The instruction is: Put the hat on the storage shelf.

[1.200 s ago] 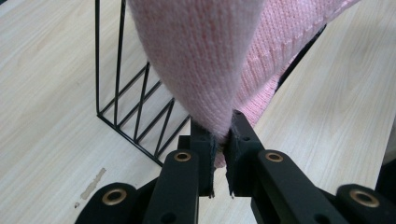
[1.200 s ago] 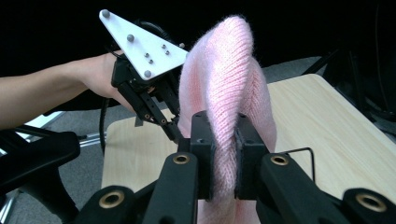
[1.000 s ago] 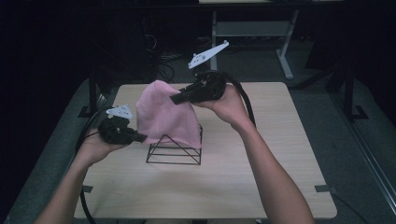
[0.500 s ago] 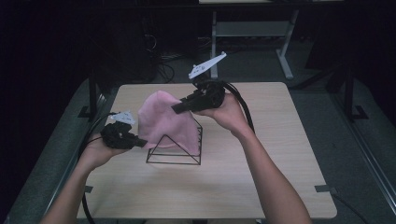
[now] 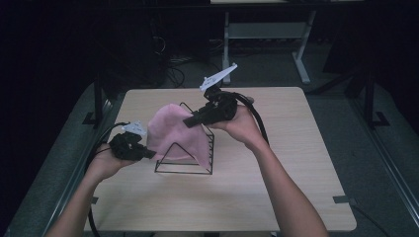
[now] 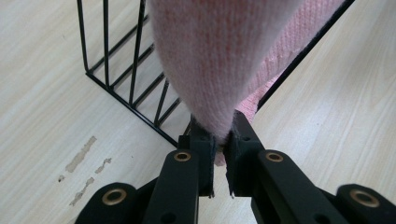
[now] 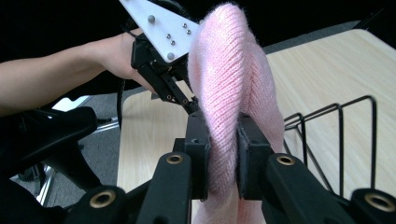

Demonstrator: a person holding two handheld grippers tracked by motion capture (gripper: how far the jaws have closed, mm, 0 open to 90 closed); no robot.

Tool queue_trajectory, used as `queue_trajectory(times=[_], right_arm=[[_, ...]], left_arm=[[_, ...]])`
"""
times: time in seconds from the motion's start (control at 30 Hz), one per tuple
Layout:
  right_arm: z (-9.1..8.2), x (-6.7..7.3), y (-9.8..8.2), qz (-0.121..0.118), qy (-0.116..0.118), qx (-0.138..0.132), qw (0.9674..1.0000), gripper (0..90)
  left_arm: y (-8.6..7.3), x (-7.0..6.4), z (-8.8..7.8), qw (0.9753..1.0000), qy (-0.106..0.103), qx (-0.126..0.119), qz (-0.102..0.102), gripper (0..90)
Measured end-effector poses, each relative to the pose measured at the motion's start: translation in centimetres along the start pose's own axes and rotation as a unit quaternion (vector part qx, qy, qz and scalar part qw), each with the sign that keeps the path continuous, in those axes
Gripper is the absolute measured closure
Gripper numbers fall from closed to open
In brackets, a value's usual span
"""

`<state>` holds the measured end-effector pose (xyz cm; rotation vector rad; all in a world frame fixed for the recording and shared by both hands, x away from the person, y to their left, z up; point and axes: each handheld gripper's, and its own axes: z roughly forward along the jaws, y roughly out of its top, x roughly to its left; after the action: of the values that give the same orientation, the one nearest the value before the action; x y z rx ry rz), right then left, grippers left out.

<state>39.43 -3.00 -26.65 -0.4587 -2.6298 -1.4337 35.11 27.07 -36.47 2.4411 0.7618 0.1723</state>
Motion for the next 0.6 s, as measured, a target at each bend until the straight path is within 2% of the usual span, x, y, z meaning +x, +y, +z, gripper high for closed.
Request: queue_trajectory(times=[0.13, 0.4, 0.6], right_arm=[[0.5, -0.1, -0.6, 0.005, 0.007, 0.004, 1.0, 76.9], [1.3, -0.4, -1.9, 0.016, 0.016, 0.011, 0.9997, 76.1], [1.7, -0.6, -2.6, 0.015, 0.017, 0.016, 0.9996, 74.9]], left_arm=[[-0.3, 0.0, 0.4, 0.9999, 0.002, 0.011, 0.005, 82.8], [-0.9, 0.1, 1.3, 0.9998, 0.004, 0.018, -0.002, 82.8], [-0.8, 0.1, 1.8, 0.9992, 0.012, 0.036, 0.009, 82.7]])
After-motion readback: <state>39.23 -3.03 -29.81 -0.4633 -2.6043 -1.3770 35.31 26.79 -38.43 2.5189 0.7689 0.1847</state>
